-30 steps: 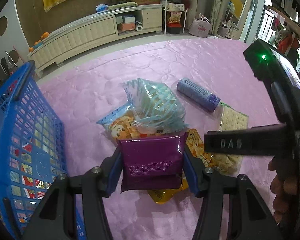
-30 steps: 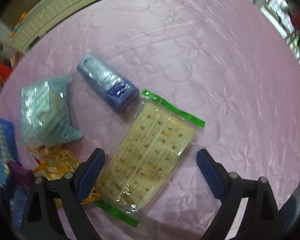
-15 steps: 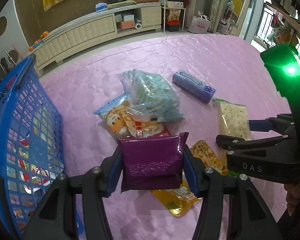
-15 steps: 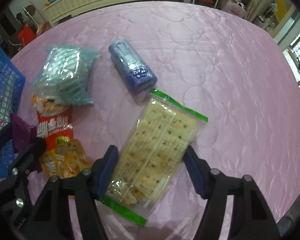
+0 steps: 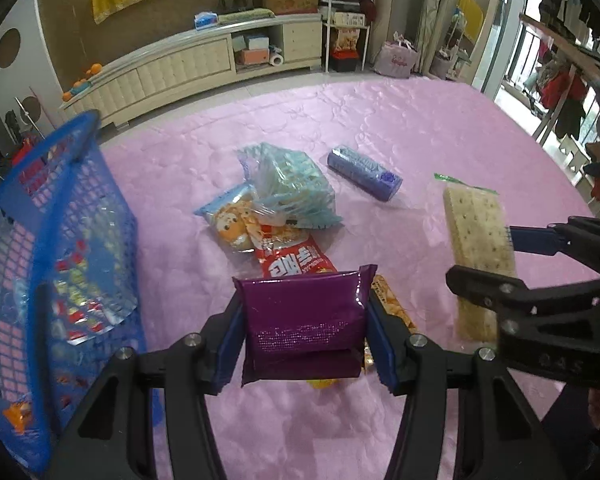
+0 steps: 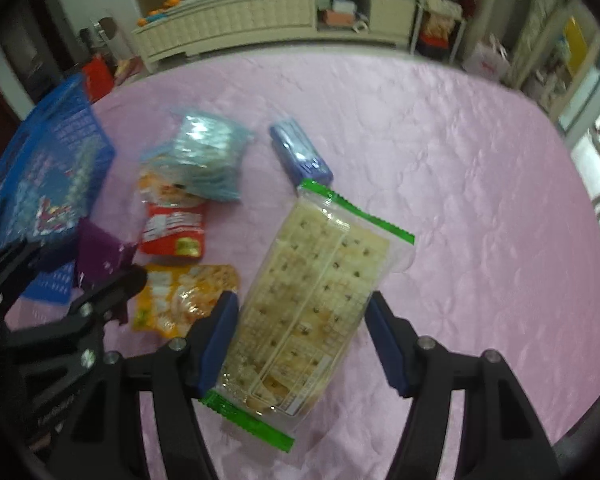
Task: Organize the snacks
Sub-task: 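Carry the purple snack and cracker pack over the blue basket with both tools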
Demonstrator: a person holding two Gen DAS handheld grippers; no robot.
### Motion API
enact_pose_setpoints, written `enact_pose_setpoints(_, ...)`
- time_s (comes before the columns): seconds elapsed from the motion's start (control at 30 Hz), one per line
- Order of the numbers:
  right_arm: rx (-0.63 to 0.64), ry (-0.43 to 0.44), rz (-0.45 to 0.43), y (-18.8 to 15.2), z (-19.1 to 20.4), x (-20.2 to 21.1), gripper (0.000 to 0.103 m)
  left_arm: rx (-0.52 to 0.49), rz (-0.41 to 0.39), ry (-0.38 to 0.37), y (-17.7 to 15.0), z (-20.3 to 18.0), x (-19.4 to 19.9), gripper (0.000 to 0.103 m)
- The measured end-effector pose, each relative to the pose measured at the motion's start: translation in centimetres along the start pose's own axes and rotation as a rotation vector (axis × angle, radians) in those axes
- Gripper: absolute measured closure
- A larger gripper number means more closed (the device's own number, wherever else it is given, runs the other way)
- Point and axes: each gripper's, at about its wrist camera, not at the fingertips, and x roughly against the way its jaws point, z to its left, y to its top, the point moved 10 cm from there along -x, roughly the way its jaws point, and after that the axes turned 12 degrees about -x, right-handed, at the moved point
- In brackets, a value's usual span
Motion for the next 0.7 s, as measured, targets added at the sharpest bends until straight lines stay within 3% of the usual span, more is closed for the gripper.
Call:
enact_pose_setpoints(0.4, 0.146, 0.051, -0.162, 1.1, 4.6, 9.1, 0.034, 0.025, -0.153, 0.073, 0.1, 3.5, 10.7, 0.05)
enact_pose_setpoints(0.7, 0.273, 0.124, -0.276, 1.1, 11.1, 14.5, 0.034, 0.055, -0.238, 0.145, -1.5, 8.0, 17.8, 0.05)
